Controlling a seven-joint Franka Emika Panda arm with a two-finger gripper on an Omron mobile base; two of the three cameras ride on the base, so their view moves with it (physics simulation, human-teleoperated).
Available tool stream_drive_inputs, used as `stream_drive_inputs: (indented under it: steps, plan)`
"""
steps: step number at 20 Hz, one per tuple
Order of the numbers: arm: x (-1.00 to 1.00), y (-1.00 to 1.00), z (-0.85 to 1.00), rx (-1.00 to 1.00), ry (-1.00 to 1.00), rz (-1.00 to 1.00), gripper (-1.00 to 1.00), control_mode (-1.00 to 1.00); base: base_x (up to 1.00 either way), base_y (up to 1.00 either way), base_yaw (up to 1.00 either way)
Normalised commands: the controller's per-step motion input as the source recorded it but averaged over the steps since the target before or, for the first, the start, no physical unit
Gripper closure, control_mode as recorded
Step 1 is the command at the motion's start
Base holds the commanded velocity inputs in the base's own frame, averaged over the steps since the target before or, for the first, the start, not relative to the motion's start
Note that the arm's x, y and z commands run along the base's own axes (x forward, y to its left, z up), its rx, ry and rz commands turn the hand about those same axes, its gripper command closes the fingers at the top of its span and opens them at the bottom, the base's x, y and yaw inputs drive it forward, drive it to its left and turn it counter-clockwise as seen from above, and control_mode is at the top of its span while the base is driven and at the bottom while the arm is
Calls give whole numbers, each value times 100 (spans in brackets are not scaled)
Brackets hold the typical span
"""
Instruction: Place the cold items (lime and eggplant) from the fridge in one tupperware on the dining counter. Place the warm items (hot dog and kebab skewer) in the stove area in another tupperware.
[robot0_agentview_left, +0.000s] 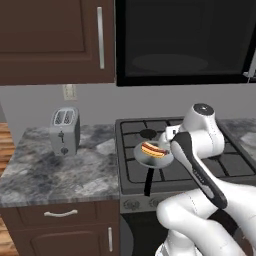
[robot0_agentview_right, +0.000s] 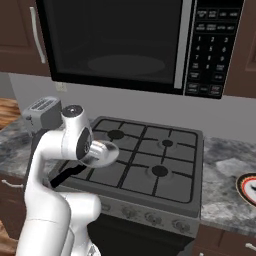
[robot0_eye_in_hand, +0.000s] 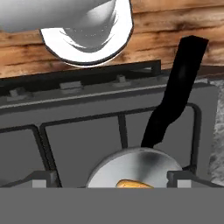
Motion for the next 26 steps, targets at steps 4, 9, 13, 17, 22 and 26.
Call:
stream_drive_inputs:
  steps: [4, 9, 13, 17, 22, 26]
  plan:
    - [35, -12, -38, -9, -5, 45, -100, -100, 0, 0, 0]
    - [59, 14, -12, -18, 2, 39, -100, -100, 0, 0, 0]
    - [78, 53, 0, -30, 19, 24, -100, -100, 0, 0, 0]
    - [89, 14, -9, -24, 21, 27, -100, -100, 0, 0, 0]
    - [66, 0, -31, -20, 21, 30, -100, -100, 0, 0, 0]
    - [39, 0, -56, -23, 19, 24, -100, -100, 0, 0, 0]
